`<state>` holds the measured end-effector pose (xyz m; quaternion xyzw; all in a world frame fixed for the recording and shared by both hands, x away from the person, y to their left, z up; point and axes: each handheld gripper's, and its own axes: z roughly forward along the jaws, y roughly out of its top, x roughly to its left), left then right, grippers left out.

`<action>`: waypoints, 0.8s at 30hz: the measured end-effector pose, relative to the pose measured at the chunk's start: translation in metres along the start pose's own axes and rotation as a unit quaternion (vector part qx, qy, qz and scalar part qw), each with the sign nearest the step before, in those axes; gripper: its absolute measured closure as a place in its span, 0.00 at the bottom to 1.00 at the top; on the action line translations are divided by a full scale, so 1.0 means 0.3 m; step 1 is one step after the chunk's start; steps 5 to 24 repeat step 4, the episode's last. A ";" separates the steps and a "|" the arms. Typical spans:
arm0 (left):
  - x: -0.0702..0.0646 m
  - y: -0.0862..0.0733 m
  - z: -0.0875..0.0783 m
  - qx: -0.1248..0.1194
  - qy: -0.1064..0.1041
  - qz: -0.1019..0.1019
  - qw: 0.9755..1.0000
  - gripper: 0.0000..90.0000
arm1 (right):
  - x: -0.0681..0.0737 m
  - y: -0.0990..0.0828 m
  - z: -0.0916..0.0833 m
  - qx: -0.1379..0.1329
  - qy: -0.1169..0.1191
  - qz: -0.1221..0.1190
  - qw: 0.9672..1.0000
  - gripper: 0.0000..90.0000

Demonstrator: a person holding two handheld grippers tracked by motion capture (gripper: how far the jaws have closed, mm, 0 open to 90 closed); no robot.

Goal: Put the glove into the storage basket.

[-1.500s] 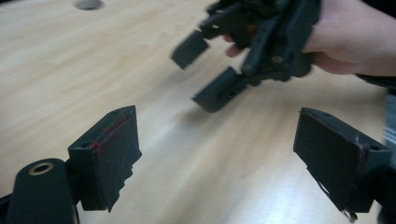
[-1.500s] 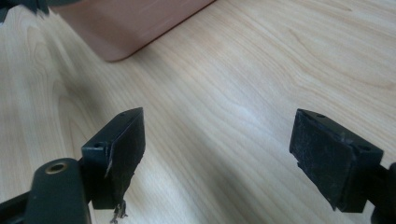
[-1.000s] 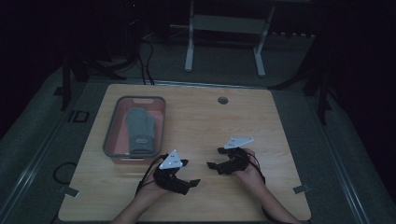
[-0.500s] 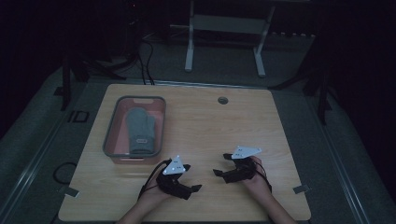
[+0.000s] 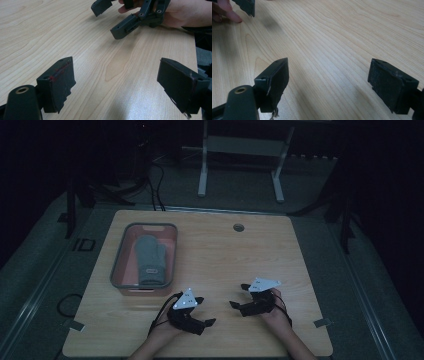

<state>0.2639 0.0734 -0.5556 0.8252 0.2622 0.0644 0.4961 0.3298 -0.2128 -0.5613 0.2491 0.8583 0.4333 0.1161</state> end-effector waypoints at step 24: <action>0.001 -0.001 -0.001 -0.002 0.000 -0.001 1.000 0.17 | 0.000 0.000 0.000 0.002 -0.001 0.001 1.000 0.19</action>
